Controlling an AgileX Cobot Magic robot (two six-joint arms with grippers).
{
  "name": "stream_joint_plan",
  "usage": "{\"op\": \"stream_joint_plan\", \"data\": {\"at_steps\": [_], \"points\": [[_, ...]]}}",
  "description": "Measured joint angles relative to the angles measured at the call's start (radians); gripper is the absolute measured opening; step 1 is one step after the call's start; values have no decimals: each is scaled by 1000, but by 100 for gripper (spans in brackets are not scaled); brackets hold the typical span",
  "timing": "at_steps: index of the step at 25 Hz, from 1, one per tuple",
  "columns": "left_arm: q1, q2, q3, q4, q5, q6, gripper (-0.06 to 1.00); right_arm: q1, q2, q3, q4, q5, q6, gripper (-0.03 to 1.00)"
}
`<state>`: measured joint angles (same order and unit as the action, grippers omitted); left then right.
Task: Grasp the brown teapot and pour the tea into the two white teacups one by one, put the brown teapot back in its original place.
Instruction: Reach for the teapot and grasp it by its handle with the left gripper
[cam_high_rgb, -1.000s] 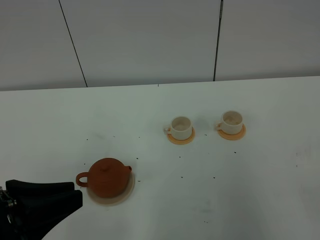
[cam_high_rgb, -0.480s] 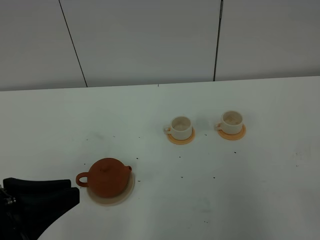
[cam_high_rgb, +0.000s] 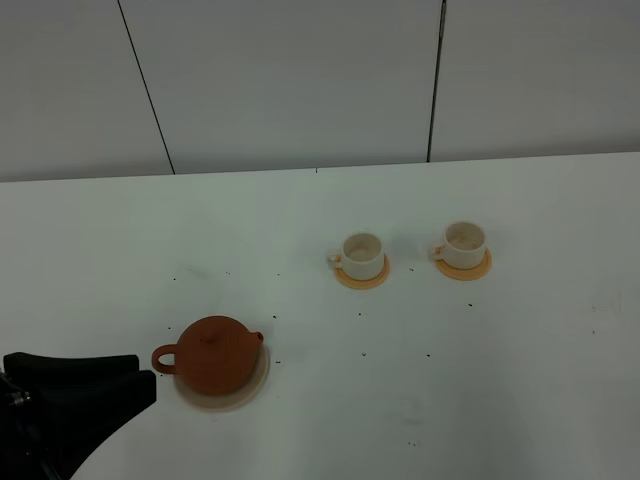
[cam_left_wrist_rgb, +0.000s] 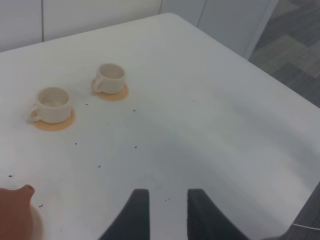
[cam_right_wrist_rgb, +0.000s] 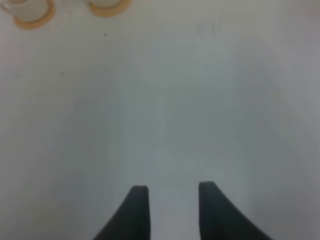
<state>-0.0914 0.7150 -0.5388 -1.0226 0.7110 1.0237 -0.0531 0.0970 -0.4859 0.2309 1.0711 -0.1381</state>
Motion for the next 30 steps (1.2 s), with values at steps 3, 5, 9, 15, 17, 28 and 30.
{"op": "stream_joint_plan", "data": {"at_steps": [3,5,9,15,17,28,30], "points": [[0,0,0,0,0,0,26,0,-72,0,1,1,-4,24],[0,0,0,0,0,0,26,0,-99,0,3,4,-8,24],[0,0,0,0,0,0,26,0,-103,0,3,4,-5,24],[0,0,0,0,-30,-33,26,0,-103,0,-4,4,12,24],[0,5,0,0,-61,-46,26,0,-103,0,-4,4,13,24],[0,363,-200,11,-41,-18,26,0,-103,0,26,4,15,24],[0,461,-276,16,1,-7,26,0,-103,0,26,4,15,24]]}}
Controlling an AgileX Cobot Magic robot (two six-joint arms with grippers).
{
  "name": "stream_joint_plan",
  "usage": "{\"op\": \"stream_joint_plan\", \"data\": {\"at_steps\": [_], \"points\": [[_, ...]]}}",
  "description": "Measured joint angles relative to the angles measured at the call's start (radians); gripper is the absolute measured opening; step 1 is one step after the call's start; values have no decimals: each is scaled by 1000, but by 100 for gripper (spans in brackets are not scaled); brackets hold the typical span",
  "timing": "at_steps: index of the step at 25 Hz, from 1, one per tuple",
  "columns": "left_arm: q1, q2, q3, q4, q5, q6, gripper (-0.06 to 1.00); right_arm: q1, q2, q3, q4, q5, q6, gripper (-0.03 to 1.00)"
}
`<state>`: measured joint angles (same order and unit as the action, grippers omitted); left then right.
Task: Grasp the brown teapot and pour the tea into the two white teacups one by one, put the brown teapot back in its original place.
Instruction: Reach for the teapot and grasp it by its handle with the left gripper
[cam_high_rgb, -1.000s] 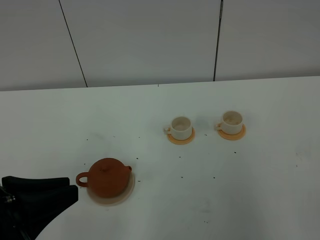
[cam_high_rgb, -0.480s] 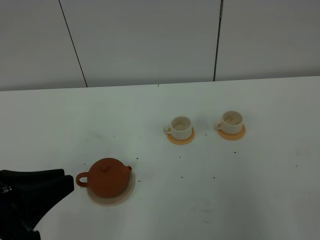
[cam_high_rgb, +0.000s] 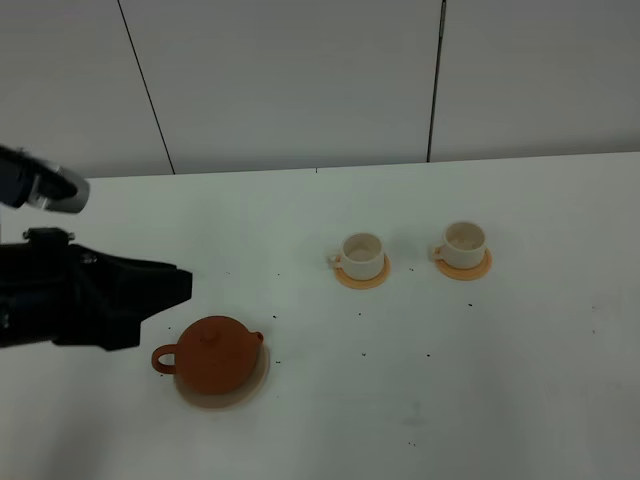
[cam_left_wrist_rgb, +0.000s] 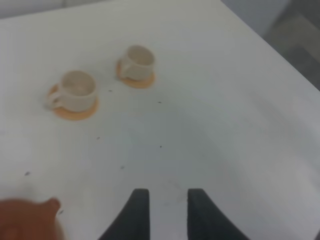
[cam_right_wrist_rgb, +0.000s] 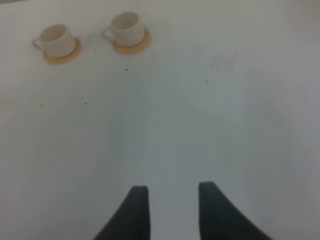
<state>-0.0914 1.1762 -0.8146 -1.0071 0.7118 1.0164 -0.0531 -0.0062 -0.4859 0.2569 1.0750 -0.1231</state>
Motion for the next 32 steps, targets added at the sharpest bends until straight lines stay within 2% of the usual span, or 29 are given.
{"op": "stream_joint_plan", "data": {"at_steps": [6,12,17,26,32], "points": [[-4,267,-234,99,129,4,26,0,0,0,1,0,1,24],[-72,466,-453,298,165,5,26,0,0,0,1,0,1,24],[-142,560,-579,471,176,25,26,0,0,0,1,0,1,24],[-221,596,-626,792,188,25,26,0,0,0,2,0,1,24],[-269,607,-627,951,191,28,27,0,0,0,3,0,1,24]]}}
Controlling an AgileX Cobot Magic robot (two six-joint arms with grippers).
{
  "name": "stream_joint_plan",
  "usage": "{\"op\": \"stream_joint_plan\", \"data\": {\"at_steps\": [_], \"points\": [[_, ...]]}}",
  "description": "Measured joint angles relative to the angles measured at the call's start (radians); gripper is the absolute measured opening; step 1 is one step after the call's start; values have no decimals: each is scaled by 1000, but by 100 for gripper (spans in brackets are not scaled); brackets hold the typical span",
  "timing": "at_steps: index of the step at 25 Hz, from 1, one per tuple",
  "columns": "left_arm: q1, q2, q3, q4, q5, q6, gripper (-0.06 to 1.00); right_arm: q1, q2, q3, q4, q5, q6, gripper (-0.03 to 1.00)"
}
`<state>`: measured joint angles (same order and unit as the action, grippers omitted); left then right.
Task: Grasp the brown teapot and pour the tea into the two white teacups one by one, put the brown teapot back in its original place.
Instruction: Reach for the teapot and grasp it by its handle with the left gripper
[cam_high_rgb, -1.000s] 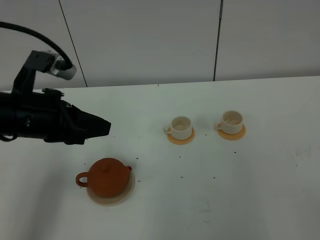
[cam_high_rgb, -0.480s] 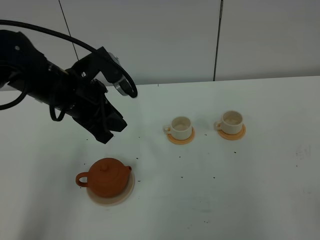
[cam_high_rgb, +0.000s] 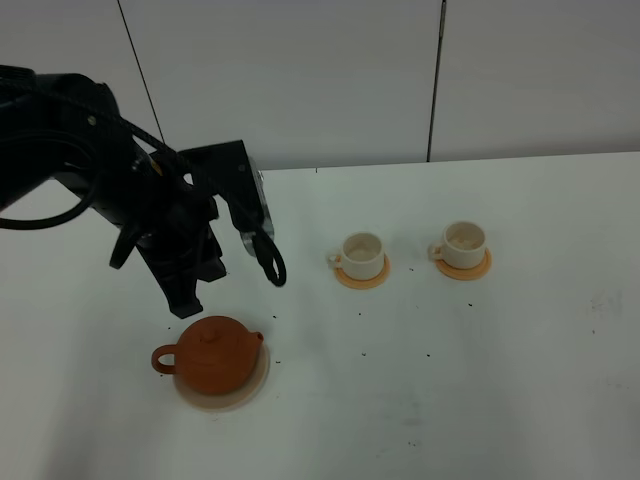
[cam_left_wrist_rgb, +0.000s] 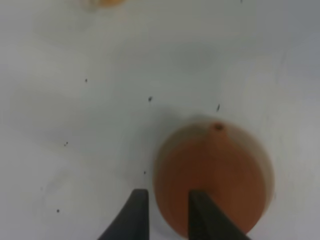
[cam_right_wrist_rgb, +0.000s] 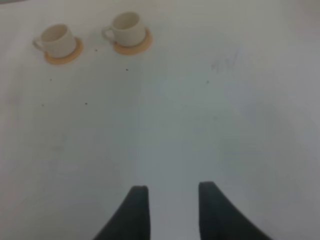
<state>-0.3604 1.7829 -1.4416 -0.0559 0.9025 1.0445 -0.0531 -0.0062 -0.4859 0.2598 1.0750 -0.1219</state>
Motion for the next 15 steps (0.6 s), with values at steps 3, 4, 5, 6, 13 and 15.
{"op": "stream_joint_plan", "data": {"at_steps": [3,4,5,6,13,15], "points": [[-23,14,0,75,28,-1,28,0,0,0,0,0,0,24],[-28,19,0,93,34,-2,29,0,0,0,0,0,0,24],[-29,22,0,101,39,-2,30,0,0,0,0,0,0,24],[-29,27,0,108,42,-2,30,0,0,0,0,0,0,24],[-29,38,0,220,98,-44,34,0,0,0,0,0,0,24],[-29,38,0,255,126,-59,36,0,0,0,0,0,0,24]]}}
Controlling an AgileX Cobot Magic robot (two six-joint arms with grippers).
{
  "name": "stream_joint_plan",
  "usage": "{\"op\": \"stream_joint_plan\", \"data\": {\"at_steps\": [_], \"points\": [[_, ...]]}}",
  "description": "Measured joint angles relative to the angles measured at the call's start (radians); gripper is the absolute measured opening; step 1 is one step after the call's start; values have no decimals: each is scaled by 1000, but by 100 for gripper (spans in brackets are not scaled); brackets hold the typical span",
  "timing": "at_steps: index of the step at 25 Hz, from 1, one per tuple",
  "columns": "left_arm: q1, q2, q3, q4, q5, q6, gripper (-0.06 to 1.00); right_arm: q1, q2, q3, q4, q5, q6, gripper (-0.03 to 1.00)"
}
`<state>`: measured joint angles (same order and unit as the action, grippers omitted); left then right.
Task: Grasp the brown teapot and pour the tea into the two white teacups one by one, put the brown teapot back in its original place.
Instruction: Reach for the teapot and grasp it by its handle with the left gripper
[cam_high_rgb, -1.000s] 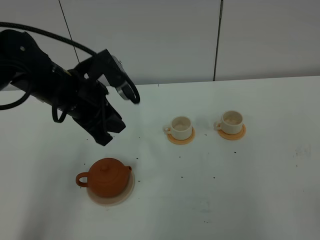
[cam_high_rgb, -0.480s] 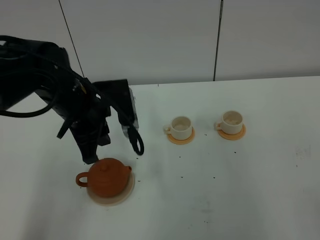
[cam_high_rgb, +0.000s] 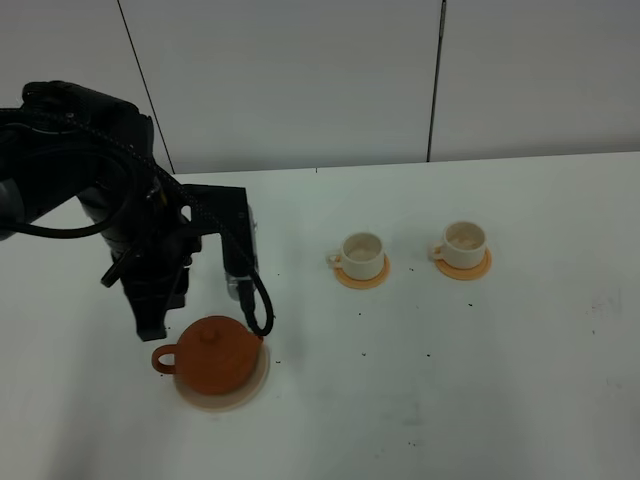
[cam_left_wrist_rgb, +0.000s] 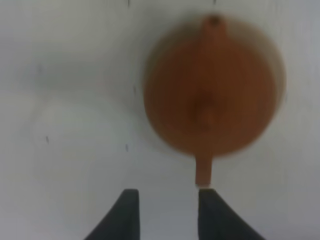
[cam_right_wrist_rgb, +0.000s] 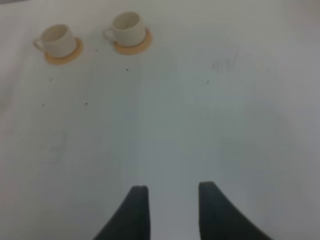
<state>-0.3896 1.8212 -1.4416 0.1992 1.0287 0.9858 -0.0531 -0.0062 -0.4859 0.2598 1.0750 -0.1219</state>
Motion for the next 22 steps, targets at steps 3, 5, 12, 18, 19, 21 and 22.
{"op": "stream_joint_plan", "data": {"at_steps": [3,5,12,18,19,21,22], "points": [[6,2,0,6,41,-5,37,0,0,0,0,0,0,24],[14,12,0,5,73,-6,37,0,0,0,0,0,0,24],[75,86,0,-8,103,-4,37,0,0,0,0,0,0,24],[90,116,0,-8,54,31,37,0,0,0,0,0,0,24],[90,127,0,-8,47,32,37,0,0,0,0,0,0,24],[90,152,0,-8,43,32,37,0,0,0,0,0,0,24],[90,162,0,-10,43,33,37,0,0,0,0,0,0,24]]}}
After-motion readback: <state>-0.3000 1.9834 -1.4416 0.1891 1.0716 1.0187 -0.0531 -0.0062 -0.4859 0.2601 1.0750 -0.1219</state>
